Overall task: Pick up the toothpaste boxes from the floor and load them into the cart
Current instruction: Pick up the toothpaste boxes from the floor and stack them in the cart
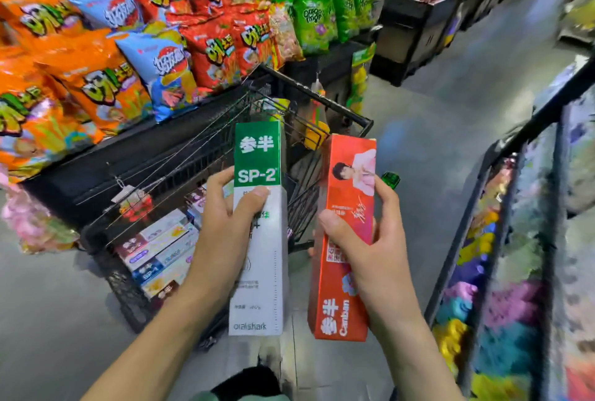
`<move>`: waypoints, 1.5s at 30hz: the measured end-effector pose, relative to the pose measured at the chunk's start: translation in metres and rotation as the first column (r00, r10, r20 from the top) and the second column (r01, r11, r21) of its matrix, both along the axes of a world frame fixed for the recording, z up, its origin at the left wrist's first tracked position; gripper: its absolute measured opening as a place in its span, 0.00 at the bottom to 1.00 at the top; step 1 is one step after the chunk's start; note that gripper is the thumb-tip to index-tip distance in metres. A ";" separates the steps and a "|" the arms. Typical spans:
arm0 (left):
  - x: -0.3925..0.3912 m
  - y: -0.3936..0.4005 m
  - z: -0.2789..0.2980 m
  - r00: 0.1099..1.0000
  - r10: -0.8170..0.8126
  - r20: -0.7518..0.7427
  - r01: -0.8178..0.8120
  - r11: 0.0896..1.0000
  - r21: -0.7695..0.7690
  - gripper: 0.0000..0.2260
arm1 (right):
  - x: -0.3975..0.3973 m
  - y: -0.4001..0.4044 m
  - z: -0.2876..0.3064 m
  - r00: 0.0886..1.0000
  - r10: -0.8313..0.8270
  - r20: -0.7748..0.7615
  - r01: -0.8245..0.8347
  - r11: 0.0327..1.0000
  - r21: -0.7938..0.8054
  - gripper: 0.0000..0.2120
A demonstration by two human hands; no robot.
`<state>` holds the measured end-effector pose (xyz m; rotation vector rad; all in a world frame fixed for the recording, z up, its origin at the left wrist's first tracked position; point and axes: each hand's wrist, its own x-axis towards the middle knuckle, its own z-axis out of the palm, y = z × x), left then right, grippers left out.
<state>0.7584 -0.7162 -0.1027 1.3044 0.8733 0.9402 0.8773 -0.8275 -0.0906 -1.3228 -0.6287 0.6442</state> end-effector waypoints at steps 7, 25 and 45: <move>0.058 0.075 -0.030 0.996 0.070 -0.057 -0.077 0.987 -0.138 0.11 | 0.081 0.077 -0.013 1.000 0.016 -0.016 -0.017 0.996 -0.093 0.28; 0.174 0.200 -0.087 0.810 0.543 -0.221 -0.585 0.772 -0.248 0.17 | 0.265 0.302 -0.078 0.774 0.626 -0.097 -0.626 0.733 -0.266 0.31; 0.135 0.269 -0.248 0.751 0.456 -0.478 -0.624 0.726 -0.289 0.16 | 0.243 0.445 -0.257 0.531 0.844 -0.077 -0.739 0.416 -0.530 0.32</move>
